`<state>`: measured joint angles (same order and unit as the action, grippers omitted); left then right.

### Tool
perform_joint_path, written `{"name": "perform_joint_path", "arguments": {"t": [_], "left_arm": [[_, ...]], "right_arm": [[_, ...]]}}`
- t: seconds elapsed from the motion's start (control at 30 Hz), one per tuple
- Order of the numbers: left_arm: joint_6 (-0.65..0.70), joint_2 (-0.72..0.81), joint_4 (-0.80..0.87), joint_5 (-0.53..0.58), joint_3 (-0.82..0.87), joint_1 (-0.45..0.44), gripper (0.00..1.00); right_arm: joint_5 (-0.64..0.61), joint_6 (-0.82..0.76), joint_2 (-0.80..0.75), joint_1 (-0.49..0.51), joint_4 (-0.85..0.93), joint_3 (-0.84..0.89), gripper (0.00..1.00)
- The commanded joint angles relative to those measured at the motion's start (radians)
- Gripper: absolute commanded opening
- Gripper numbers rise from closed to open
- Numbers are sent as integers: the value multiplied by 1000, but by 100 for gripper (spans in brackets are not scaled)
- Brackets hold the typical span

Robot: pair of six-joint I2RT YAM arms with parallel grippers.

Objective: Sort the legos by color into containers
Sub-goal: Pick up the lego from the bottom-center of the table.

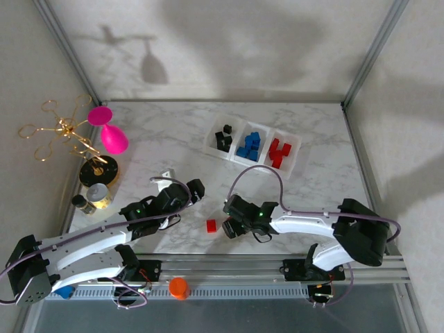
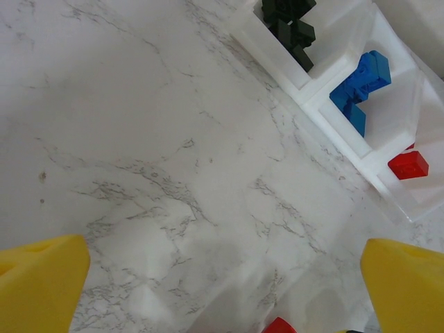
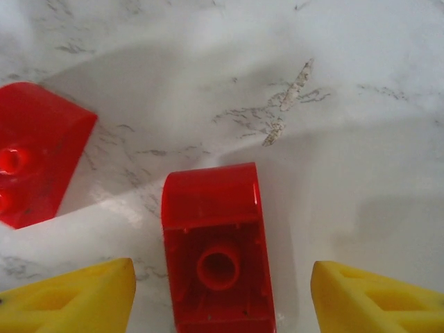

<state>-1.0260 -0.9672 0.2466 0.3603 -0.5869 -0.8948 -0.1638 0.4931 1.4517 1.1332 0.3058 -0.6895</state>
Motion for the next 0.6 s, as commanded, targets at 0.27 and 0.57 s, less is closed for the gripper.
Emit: {"name": "perform_joint_path", "arguments": {"t": [0.27, 0.57], "left_arm": [[-33, 12, 34, 41, -5, 7, 100], [-13, -2, 38, 37, -32, 8, 99]], "right_arm": [[-63, -2, 72, 18, 23, -65, 48], [-70, 28, 52, 4, 63, -100, 31]]}}
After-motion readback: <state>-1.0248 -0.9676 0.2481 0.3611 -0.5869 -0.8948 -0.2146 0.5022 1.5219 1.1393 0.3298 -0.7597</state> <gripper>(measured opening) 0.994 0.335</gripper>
